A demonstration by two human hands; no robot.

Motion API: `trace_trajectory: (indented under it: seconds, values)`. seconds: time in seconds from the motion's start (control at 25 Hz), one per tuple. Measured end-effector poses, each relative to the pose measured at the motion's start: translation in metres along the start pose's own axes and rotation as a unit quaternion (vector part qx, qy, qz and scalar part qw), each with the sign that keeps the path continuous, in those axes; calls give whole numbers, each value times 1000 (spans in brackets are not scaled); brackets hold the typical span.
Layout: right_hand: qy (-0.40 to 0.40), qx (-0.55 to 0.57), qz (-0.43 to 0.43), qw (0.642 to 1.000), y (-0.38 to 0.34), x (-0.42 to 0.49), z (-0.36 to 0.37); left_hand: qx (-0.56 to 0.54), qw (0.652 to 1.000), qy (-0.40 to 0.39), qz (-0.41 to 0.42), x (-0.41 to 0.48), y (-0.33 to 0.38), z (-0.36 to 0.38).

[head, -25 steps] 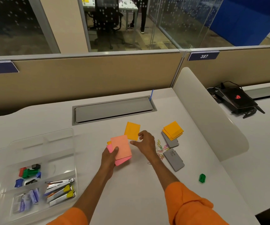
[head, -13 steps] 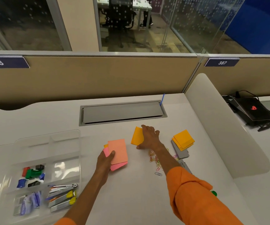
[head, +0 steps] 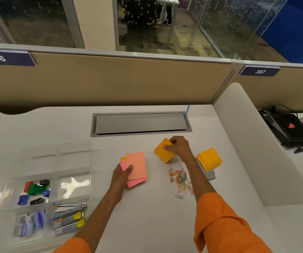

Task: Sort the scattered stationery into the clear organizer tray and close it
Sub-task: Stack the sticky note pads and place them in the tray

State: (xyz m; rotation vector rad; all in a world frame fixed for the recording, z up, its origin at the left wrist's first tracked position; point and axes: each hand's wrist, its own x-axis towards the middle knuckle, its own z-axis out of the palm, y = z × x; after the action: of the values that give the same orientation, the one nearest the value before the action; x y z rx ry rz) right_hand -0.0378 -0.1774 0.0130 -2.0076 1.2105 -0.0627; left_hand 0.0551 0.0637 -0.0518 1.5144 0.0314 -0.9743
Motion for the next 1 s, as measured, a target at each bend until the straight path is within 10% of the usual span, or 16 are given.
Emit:
trace_trajectory:
  seconds: [0.16, 0.32, 0.72, 1.0]
  values:
    - [-40, 321, 86, 942, -2, -45, -10, -23, 999, -13, -18, -6, 4, 17]
    - [-68, 381, 99, 917, 1, -80, 7, -76, 996, -36, -43, -19, 10, 44]
    - [49, 153, 27, 987, 26, -113, 32, -10, 997, -80, 17, -31, 2, 77]
    - [222, 34, 173, 959, 98, -64, -55, -15, 997, -76, -16, -25, -5, 86]
